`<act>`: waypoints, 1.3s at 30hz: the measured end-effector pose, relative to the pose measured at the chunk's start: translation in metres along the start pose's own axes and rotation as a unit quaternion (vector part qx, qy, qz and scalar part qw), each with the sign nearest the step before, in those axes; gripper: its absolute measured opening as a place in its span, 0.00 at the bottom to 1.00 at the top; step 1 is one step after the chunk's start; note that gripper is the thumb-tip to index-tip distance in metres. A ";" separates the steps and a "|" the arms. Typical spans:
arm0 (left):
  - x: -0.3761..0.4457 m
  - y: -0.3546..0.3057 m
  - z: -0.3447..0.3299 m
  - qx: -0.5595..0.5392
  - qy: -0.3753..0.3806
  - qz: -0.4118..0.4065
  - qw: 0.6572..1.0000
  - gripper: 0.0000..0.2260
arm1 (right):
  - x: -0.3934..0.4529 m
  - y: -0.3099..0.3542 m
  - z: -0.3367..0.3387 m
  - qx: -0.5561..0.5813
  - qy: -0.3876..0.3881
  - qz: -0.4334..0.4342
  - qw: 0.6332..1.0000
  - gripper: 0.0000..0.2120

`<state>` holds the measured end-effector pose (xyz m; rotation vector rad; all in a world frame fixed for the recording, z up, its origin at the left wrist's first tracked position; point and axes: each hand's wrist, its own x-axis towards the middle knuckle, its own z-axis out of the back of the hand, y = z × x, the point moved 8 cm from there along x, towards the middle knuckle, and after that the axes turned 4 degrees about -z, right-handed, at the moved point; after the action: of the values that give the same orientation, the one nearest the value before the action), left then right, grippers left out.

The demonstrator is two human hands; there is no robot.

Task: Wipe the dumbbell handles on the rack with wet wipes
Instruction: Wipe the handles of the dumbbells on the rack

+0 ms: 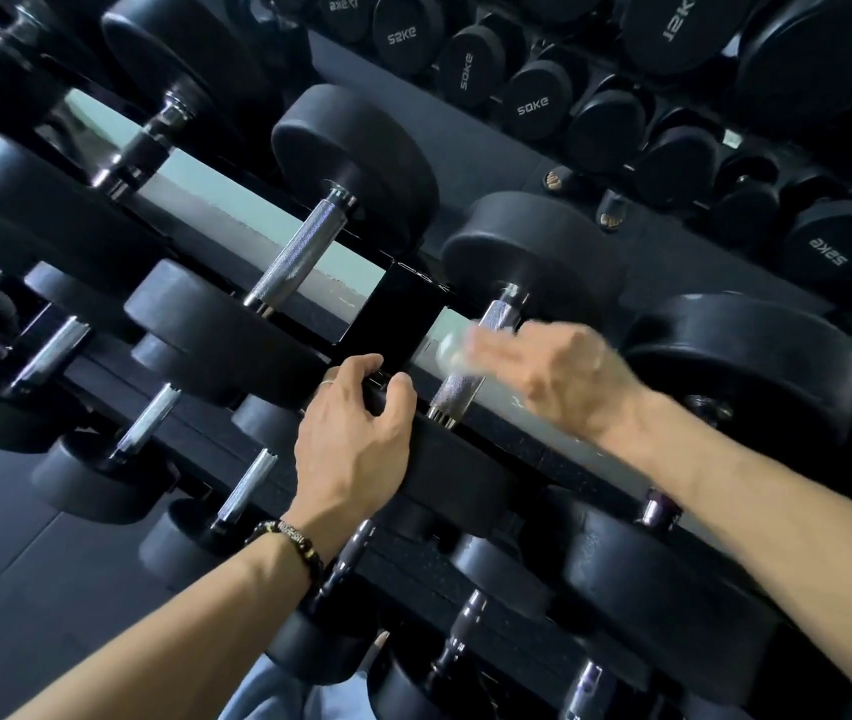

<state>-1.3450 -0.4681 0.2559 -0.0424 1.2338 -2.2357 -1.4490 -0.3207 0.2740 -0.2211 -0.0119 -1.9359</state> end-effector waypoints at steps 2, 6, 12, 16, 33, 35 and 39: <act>0.000 0.000 0.000 0.001 0.000 -0.002 1.000 0.21 | 0.001 -0.011 0.006 -0.018 -0.030 -0.046 0.998 0.22; 0.001 0.000 -0.001 0.005 -0.001 -0.002 1.000 0.26 | -0.014 0.045 -0.005 0.028 -0.010 0.068 0.997 0.20; 0.001 0.002 -0.003 0.005 -0.004 -0.002 1.000 0.26 | -0.004 -0.009 0.005 -0.068 -0.033 -0.070 0.995 0.22; 0.002 0.004 -0.003 0.008 -0.008 -0.002 1.000 0.26 | -0.009 0.044 -0.004 0.016 -0.023 0.038 0.999 0.19; 0.006 0.005 -0.004 0.008 -0.007 -0.019 1.000 0.25 | 0.004 -0.006 0.001 -0.027 -0.022 -0.025 0.999 0.22; 0.007 0.005 -0.005 0.009 -0.007 -0.019 1.000 0.26 | 0.002 -0.013 0.001 -0.065 -0.035 -0.060 0.996 0.23; 0.006 0.005 -0.004 0.011 -0.008 -0.019 1.000 0.25 | -0.007 0.040 -0.003 -0.012 -0.005 0.039 0.999 0.21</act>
<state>-1.3485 -0.4699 0.2481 -0.0757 1.2098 -2.2758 -1.4102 -0.3294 0.2656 -0.2443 0.0139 -1.8586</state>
